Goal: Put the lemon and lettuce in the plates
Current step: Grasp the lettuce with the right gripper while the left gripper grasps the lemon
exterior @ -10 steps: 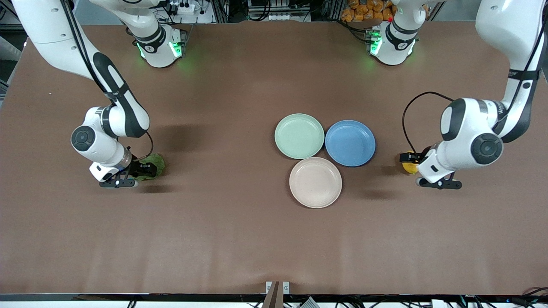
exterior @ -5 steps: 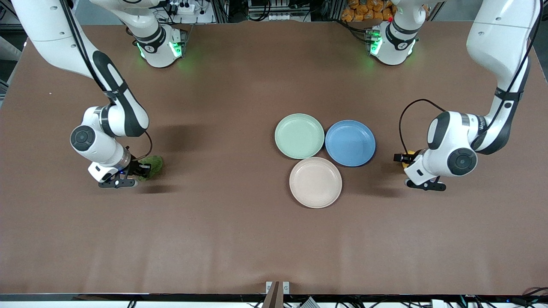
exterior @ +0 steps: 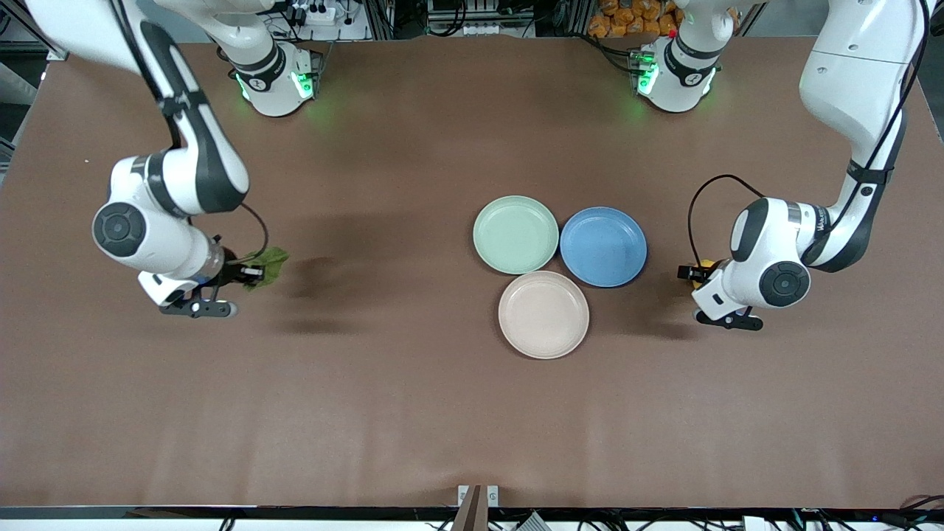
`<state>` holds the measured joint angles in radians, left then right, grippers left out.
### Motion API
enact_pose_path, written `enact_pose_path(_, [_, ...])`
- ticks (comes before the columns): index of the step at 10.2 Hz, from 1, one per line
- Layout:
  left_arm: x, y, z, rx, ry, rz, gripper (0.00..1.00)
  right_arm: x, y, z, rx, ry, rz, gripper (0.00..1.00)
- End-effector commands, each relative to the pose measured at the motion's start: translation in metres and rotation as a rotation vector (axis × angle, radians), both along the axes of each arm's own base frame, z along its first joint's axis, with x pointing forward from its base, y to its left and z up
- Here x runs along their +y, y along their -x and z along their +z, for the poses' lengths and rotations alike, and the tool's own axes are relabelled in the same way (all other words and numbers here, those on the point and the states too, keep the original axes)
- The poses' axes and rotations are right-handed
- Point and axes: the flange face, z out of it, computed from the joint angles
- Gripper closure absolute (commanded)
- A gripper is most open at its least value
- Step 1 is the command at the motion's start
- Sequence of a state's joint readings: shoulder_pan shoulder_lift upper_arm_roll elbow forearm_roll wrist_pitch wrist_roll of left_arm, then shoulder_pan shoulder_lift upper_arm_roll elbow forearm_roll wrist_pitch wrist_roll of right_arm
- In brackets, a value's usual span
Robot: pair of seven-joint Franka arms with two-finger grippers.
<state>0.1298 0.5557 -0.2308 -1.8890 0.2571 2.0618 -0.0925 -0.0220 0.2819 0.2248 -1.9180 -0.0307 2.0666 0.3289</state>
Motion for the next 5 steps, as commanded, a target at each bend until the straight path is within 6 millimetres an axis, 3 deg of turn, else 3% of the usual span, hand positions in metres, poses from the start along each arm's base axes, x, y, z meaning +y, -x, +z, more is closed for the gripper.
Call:
enact_pose_path(1, [0.0, -0.006, -0.009, -0.017, -0.028, 0.024, 0.0, 0.084, 0.014, 0.021, 0.03, -0.049, -0.123, 1.0])
enact_pose_path(2, [-0.004, -0.007, -0.011, -0.03, -0.03, 0.036, 0.05, 0.118, 0.024, 0.024, 0.037, -0.073, -0.161, 1.0])
enact_pose_path(3, [-0.004, -0.008, -0.009, -0.036, -0.03, 0.035, 0.78, 0.155, 0.037, 0.027, 0.024, -0.089, -0.198, 1.0])
enact_pose_path(4, [-0.001, -0.011, -0.004, -0.046, -0.031, 0.039, 1.0, 0.197, 0.054, 0.03, 0.009, -0.1, -0.243, 1.0])
enact_pose_path(5, [-0.002, -0.012, 0.001, -0.055, -0.03, 0.034, 1.0, 0.236, 0.072, 0.032, -0.015, -0.119, -0.284, 1.0])
